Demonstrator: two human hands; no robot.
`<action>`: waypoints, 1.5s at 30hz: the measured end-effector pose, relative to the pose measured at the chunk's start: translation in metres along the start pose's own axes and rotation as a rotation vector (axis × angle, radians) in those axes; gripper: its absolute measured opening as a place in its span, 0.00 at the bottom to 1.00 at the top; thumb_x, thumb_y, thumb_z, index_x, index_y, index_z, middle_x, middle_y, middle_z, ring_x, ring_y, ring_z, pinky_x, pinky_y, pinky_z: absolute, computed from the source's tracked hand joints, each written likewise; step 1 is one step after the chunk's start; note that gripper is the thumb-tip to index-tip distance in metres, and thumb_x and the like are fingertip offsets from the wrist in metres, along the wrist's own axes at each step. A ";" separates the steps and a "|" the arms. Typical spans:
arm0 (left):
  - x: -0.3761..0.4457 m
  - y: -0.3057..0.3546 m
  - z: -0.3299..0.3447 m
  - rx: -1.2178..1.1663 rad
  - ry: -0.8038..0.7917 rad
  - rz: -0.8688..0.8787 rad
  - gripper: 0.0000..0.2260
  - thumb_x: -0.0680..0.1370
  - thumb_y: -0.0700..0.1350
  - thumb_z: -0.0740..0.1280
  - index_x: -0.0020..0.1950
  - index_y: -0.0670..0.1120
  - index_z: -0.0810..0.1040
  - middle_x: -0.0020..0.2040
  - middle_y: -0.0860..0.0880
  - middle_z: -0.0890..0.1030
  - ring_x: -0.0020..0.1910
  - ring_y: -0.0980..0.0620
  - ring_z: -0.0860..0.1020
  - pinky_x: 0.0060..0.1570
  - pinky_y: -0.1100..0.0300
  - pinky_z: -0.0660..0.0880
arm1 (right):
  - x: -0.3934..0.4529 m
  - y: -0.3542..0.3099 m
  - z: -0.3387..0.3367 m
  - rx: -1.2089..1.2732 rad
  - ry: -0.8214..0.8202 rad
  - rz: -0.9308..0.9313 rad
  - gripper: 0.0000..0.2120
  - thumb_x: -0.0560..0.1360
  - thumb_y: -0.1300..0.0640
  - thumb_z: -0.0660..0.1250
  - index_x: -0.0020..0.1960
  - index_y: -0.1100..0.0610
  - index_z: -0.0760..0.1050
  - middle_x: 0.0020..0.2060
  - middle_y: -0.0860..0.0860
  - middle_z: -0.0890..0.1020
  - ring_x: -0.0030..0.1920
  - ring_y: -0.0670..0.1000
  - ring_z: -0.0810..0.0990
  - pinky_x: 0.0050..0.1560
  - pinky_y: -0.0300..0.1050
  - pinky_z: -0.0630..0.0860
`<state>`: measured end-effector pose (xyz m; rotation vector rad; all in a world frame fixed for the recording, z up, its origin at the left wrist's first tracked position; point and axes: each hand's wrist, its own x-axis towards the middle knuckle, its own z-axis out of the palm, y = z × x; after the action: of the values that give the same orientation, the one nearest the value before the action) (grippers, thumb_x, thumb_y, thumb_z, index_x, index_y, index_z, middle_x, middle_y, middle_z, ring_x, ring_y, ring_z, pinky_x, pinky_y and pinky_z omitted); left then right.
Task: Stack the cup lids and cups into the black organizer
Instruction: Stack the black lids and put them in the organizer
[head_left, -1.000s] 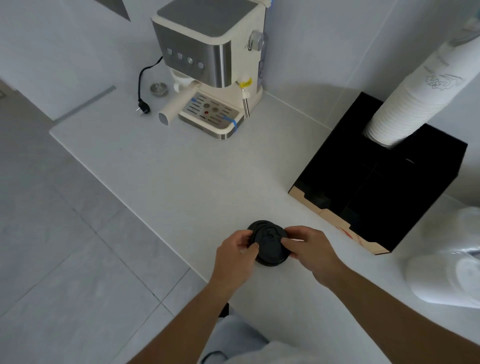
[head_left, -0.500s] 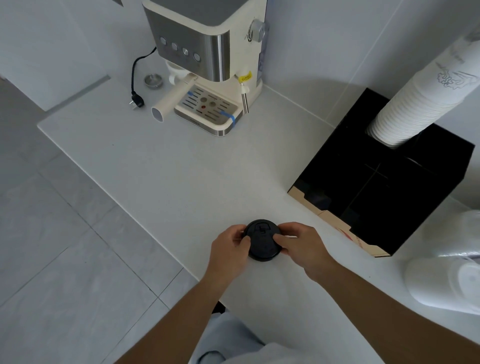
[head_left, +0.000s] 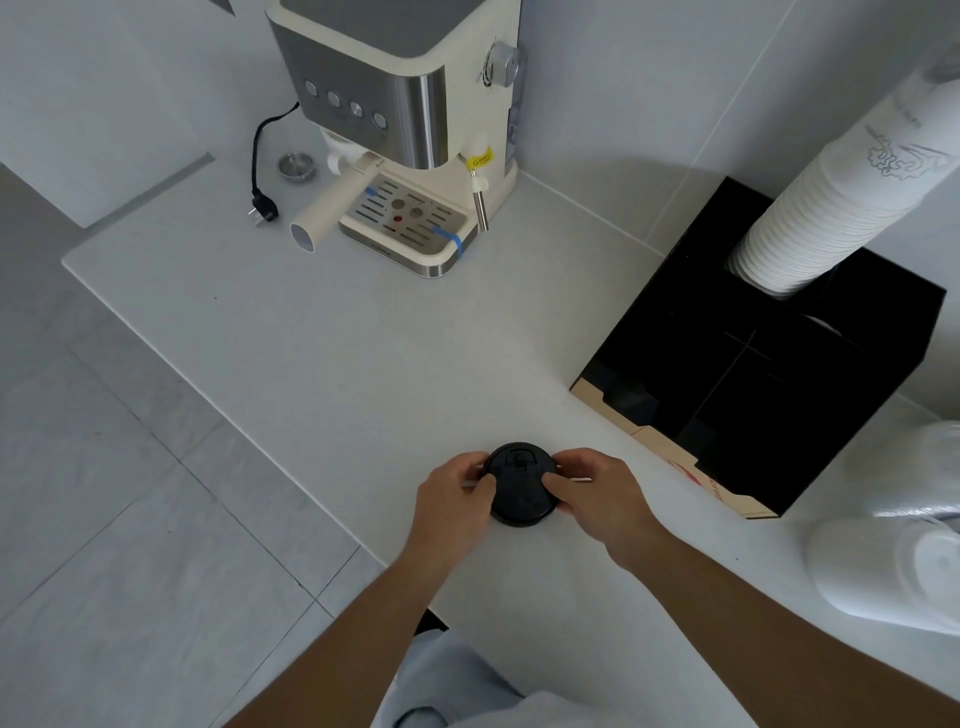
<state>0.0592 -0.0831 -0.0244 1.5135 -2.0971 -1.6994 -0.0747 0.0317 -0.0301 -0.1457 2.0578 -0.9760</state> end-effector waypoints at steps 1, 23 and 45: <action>0.000 0.000 0.000 0.004 0.000 0.001 0.11 0.77 0.42 0.65 0.58 0.48 0.81 0.42 0.60 0.79 0.44 0.57 0.79 0.41 0.72 0.70 | 0.000 0.000 0.000 -0.010 0.002 -0.001 0.12 0.74 0.57 0.73 0.58 0.54 0.81 0.48 0.48 0.83 0.49 0.54 0.85 0.57 0.53 0.82; -0.005 0.013 0.002 -0.213 -0.065 -0.107 0.11 0.75 0.40 0.69 0.56 0.50 0.83 0.49 0.56 0.84 0.51 0.57 0.81 0.54 0.58 0.76 | -0.022 -0.003 -0.020 0.172 -0.011 0.074 0.10 0.72 0.59 0.76 0.53 0.54 0.81 0.45 0.53 0.83 0.48 0.55 0.85 0.57 0.54 0.82; -0.027 0.103 0.053 -0.226 -0.209 0.149 0.10 0.75 0.36 0.69 0.48 0.50 0.83 0.48 0.51 0.85 0.53 0.52 0.82 0.51 0.55 0.81 | -0.060 0.003 -0.108 0.332 0.236 -0.040 0.10 0.73 0.57 0.75 0.53 0.50 0.80 0.49 0.49 0.85 0.49 0.53 0.85 0.59 0.56 0.80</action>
<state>-0.0229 -0.0347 0.0475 1.1337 -1.9646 -2.0316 -0.1133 0.1227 0.0438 0.1084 2.0728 -1.3990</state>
